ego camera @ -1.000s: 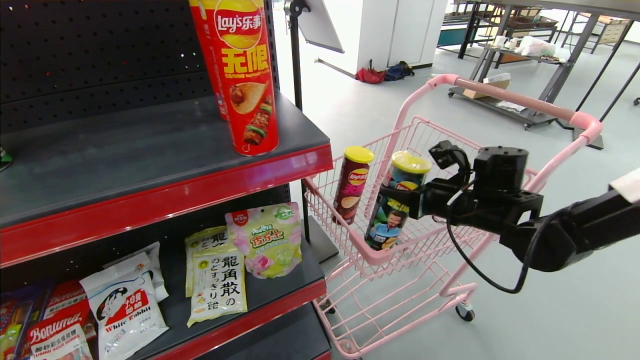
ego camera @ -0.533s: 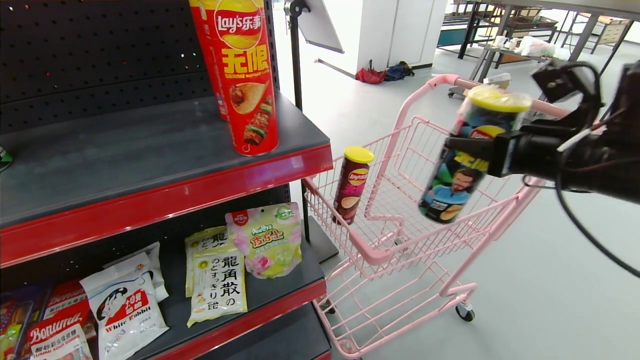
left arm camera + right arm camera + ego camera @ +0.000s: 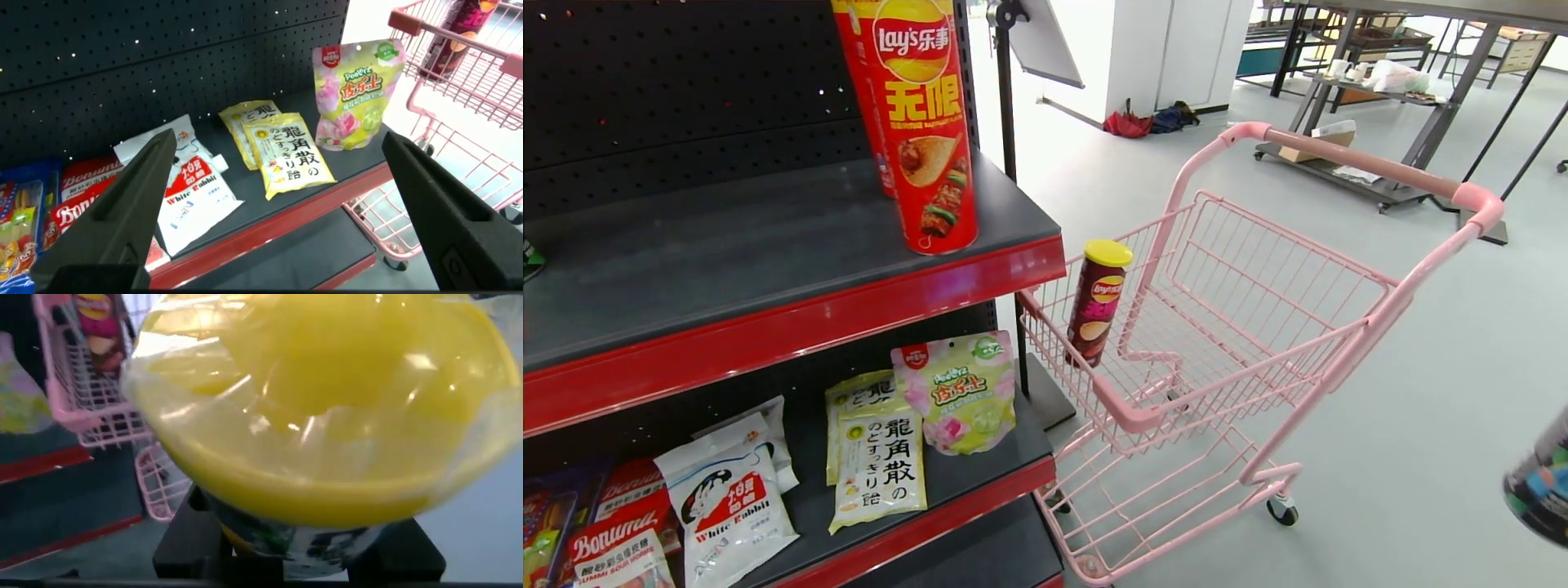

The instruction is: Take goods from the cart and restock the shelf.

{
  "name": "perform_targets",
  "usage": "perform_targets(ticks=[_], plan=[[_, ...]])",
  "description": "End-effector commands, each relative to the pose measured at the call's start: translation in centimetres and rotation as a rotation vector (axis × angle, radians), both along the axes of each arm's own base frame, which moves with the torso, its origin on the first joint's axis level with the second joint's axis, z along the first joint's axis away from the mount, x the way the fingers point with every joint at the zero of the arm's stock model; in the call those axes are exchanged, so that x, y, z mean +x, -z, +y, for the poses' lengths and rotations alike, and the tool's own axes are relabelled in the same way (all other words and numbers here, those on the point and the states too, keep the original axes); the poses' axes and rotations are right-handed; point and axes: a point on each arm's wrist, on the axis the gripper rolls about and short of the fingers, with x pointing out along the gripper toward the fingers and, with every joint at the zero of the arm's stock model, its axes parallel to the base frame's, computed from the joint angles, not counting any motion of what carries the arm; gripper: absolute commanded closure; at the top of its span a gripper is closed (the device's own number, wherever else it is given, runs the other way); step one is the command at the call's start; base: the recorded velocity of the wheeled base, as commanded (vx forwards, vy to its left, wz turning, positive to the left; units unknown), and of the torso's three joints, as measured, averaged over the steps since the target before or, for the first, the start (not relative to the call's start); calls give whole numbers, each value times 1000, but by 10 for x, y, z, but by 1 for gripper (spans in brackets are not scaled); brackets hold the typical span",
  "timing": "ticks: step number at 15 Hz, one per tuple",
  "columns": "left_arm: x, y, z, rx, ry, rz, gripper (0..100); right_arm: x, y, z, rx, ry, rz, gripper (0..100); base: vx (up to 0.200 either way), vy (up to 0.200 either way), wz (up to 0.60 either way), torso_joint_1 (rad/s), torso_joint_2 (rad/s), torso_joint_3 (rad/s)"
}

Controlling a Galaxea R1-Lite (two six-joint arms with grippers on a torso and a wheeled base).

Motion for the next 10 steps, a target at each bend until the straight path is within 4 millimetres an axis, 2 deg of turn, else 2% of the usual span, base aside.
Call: perform_targets(ticks=[1,5,10], plan=[[0,0,0,0,0,2,0,-50,36,-10,-42,149,-46,100,0,0,0,0,0,0],[0,0,0,1,0,0,0,-49,34,-10,-45,146,-38,100,0,0,0,5,-21,-18],[0,0,0,0,0,0,0,-46,26,-9,-42,117,-46,100,0,0,0,116,-413,-301]])
